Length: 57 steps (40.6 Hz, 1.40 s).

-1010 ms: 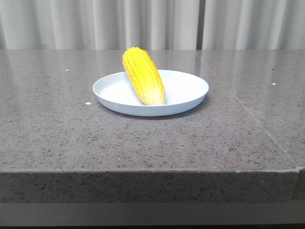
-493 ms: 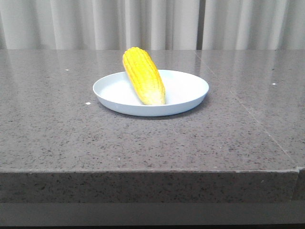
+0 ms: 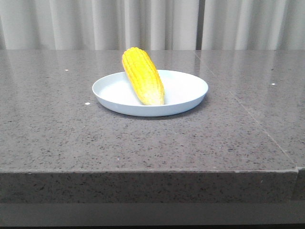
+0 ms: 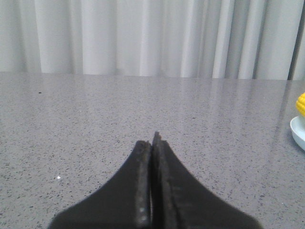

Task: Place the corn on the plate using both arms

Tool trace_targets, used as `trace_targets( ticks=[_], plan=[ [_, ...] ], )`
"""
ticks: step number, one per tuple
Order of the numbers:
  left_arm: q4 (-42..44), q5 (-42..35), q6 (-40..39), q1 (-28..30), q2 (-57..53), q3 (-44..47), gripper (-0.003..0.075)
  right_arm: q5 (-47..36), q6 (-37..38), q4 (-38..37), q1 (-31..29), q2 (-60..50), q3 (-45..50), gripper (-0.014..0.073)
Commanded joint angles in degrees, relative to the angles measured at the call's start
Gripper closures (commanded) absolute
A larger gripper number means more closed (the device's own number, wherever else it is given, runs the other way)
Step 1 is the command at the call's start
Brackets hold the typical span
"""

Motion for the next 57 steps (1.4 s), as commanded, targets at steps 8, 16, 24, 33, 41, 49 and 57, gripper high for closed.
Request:
trace_targets(
  ticks=[8,16,24,33,41,49,57],
  plan=[
    [2.00,-4.32,-0.50,0.13,-0.99,1.30,0.0741,-3.38,-0.66,-0.54,-0.05,0.41,-1.34,0.0661],
    [2.00,-4.41,-0.50,0.13,-0.99,1.30,0.0741,-3.38,-0.66,-0.54,-0.05,0.41,-1.34,0.0661],
    [2.00,-4.41,-0.50,0.13,-0.99,1.30,0.0741,-3.38,-0.66,-0.54,-0.05,0.41,-1.34,0.0661],
    [2.00,-4.41,-0.50,0.13,-0.99,1.30,0.0741,-3.38,-0.66,-0.54,-0.05,0.41,-1.34,0.0661],
    [2.00,-4.41,-0.50,0.13,-0.99,1.30,0.0741,-3.38,-0.66,-0.54,-0.05,0.41,-1.34,0.0661],
    [2.00,-4.41,-0.50,0.13,-0.99,1.30,0.0741,-3.68,-0.66,-0.54,-0.05,0.39,-1.34,0.0661],
    [2.00,-4.41,-0.50,0.13,-0.88,1.30,0.0741,-8.12,-0.66,0.39,-6.61,-6.02,5.15,0.0661]
  ],
)
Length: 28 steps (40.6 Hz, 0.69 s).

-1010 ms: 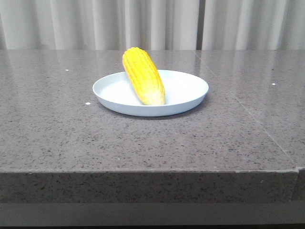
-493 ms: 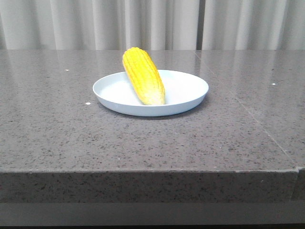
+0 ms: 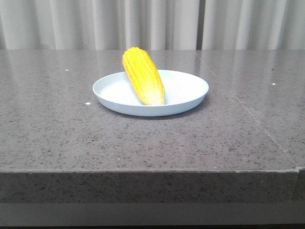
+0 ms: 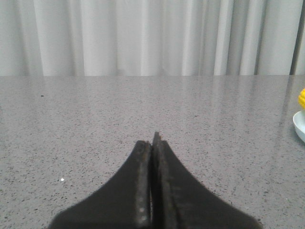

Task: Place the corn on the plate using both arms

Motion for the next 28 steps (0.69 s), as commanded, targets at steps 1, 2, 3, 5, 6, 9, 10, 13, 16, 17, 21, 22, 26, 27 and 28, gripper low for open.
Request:
trace_targets(
  ticks=[1,2,3,5,6,9,10,13,16,17,21,22,26,27,28],
  plan=[
    [0.00,-4.43,-0.50,0.13,-0.88,1.30,0.0741,-8.06,-0.66,-0.01,-5.07,-3.40,2.86,0.0661],
    [0.00,-4.43,-0.50,0.13,-0.88,1.30,0.0741,-9.74,-0.66,-0.01,-7.00,-4.88,4.82,0.0661],
    [0.00,-4.43,-0.50,0.13,-0.88,1.30,0.0741,-12.40,-0.66,-0.01,-8.42,-6.03,6.98,0.0661],
    [0.00,-4.43,-0.50,0.13,-0.88,1.30,0.0741,-18.04,-0.66,-0.01,-12.01,-9.06,11.13,0.0661],
    [0.00,-4.43,-0.50,0.13,-0.88,1.30,0.0741,-21.66,-0.66,-0.01,-13.25,-10.19,12.98,0.0661],
    [0.00,-4.43,-0.50,0.13,-0.88,1.30,0.0741,-30.44,-0.66,0.05,-17.04,-14.22,19.98,0.0661],
    [0.00,-4.43,-0.50,0.13,-0.88,1.30,0.0741,-33.64,-0.66,0.05,-17.89,-15.27,22.48,0.0661],
    [0.00,-4.43,-0.50,0.13,-0.88,1.30,0.0741,-41.33,-0.66,0.09,-20.35,-18.81,28.46,0.0661],
    [0.00,-4.43,-0.50,0.13,-0.88,1.30,0.0741,-47.50,-0.66,0.09,-21.70,-21.68,34.32,0.0661],
    [0.00,-4.43,-0.50,0.13,-0.88,1.30,0.0741,-49.64,-0.66,0.09,-21.86,-22.32,36.26,0.0661],
    [0.00,-4.43,-0.50,0.13,-0.88,1.30,0.0741,-56.28,-0.66,0.09,-22.36,-24.99,42.21,0.0661],
    [0.00,-4.43,-0.50,0.13,-0.88,1.30,0.0741,-58.06,-0.66,0.09,-22.43,-25.45,43.32,0.0661],
    [0.00,-4.43,-0.50,0.13,-0.88,1.30,0.0741,-64.49,-0.66,0.09,-23.72,-27.40,48.24,0.0661],
    [0.00,-4.43,-0.50,0.13,-0.88,1.30,0.0741,-66.05,-0.66,0.09,-24.08,-27.32,49.42,0.0661],
    [0.00,-4.43,-0.50,0.13,-0.88,1.30,0.0741,-65.53,-0.66,0.09,-24.31,-27.27,49.35,0.0661]
  ],
)
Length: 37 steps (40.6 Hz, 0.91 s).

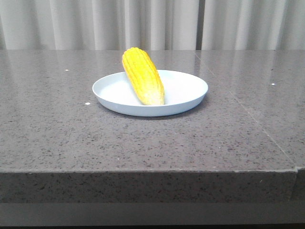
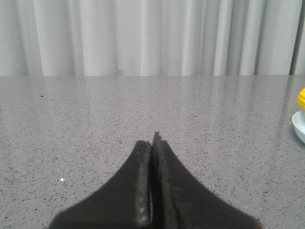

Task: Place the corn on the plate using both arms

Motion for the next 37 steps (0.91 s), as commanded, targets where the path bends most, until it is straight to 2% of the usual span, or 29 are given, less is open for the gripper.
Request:
trace_targets(
  ticks=[1,13,21,37],
  plan=[
    [0.00,-4.43,-0.50,0.13,-0.88,1.30,0.0741,-7.59,-0.66,0.00,-1.32,-1.07,0.04,0.0661],
    [0.00,-4.43,-0.50,0.13,-0.88,1.30,0.0741,-7.12,-0.54,0.00,-1.39,-1.07,0.11,0.0661],
    [0.00,-4.43,-0.50,0.13,-0.88,1.30,0.0741,-7.12,5.52,0.00,-1.39,-1.07,0.11,0.0661],
    [0.00,-4.43,-0.50,0.13,-0.88,1.30,0.0741,-7.06,5.52,0.00,-1.39,-1.07,0.11,0.0661]
  ],
)
